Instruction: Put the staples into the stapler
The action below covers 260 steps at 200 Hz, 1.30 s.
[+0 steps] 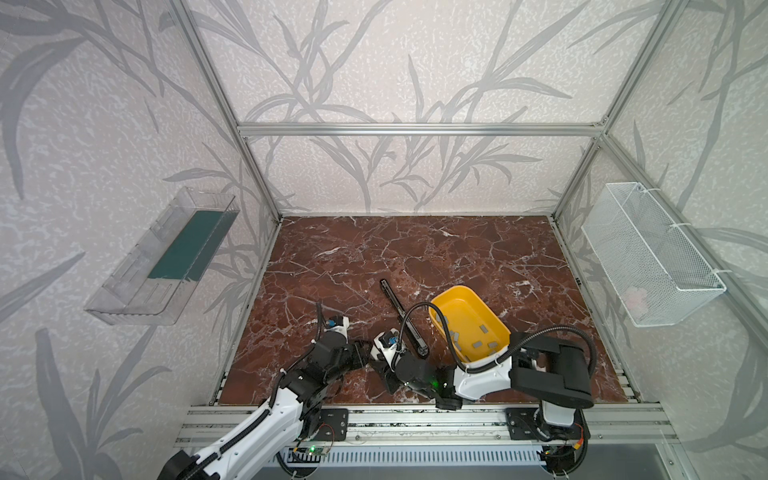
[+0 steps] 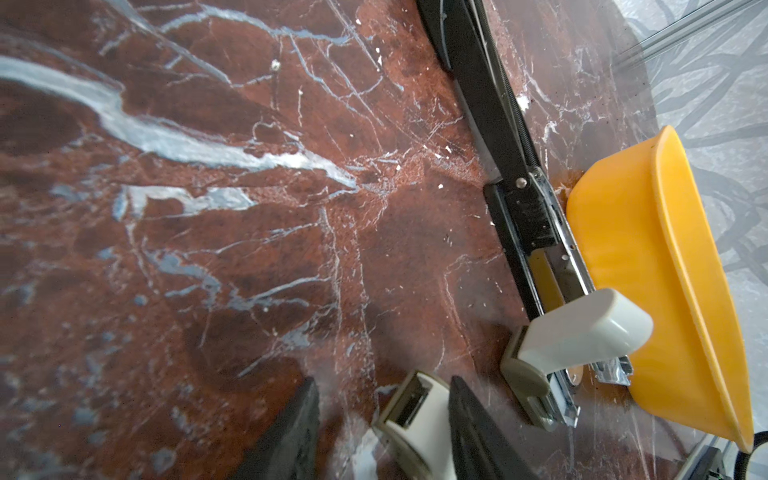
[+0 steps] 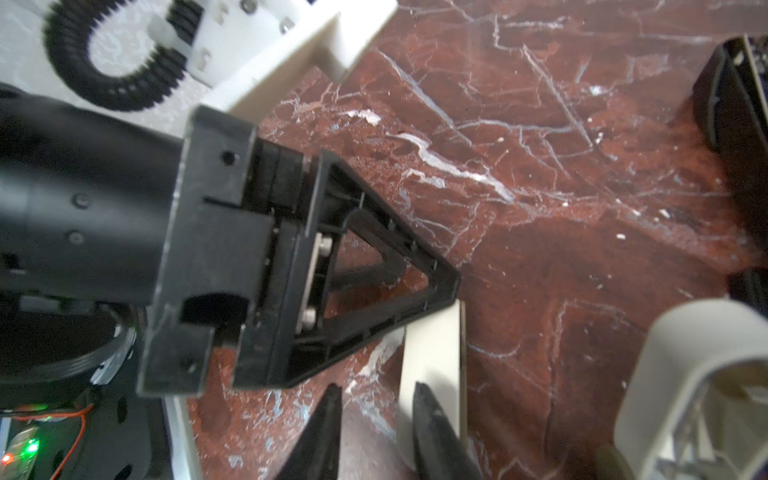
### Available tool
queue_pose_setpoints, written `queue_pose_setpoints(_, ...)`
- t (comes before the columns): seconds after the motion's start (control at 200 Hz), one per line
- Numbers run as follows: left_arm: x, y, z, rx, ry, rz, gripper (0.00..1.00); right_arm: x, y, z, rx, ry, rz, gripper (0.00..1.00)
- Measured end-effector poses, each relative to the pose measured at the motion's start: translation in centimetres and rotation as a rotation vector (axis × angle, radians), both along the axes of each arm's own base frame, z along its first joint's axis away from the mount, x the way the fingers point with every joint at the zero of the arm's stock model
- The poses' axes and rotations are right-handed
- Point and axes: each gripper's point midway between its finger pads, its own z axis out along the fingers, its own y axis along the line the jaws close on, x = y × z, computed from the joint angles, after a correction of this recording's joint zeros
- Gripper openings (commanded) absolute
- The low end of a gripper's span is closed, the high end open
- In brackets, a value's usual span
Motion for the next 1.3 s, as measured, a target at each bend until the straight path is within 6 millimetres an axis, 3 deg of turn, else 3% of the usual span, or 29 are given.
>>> queue_pose_setpoints(0.16,1.1,0.5,3.4,0.038,-0.041,0.03,0.6,-0.4,-0.6,0.8,-0.064,-0.019,0.023,0.43)
queue_pose_setpoints(0.33,3.2,1.4,10.0,0.088,-0.17,0.083,0.66,-1.0,-1.3,1.3,-0.109,-0.036,0.038,0.6)
queue_pose_setpoints(0.425,5.1,3.1,13.8,0.152,-0.253,0.182,0.65,-1.0,-1.6,1.1,-0.131,-0.039,0.031,0.67)
queue_pose_setpoints(0.505,6.4,5.1,15.5,0.204,-0.305,0.297,0.64,-0.9,-1.8,0.8,-0.148,-0.042,0.019,0.71)
queue_pose_setpoints(0.585,7.0,6.6,15.4,0.229,-0.339,0.375,0.64,-0.7,-1.8,0.1,-0.169,-0.039,0.009,0.71)
queue_pose_setpoints(0.795,6.9,7.8,10.7,0.356,-0.352,0.346,0.69,-0.5,-0.9,-2.9,-0.24,-0.01,-0.002,0.62)
queue_pose_setpoints(1.055,7.7,7.7,12.3,0.366,-0.446,0.348,0.7,0.3,0.0,-3.9,-0.26,0.005,-0.051,0.48)
queue_pose_setpoints(1.3,7.0,8.5,14.0,0.342,-0.515,0.39,0.74,1.3,0.7,-4.0,-0.243,0.002,-0.11,0.32)
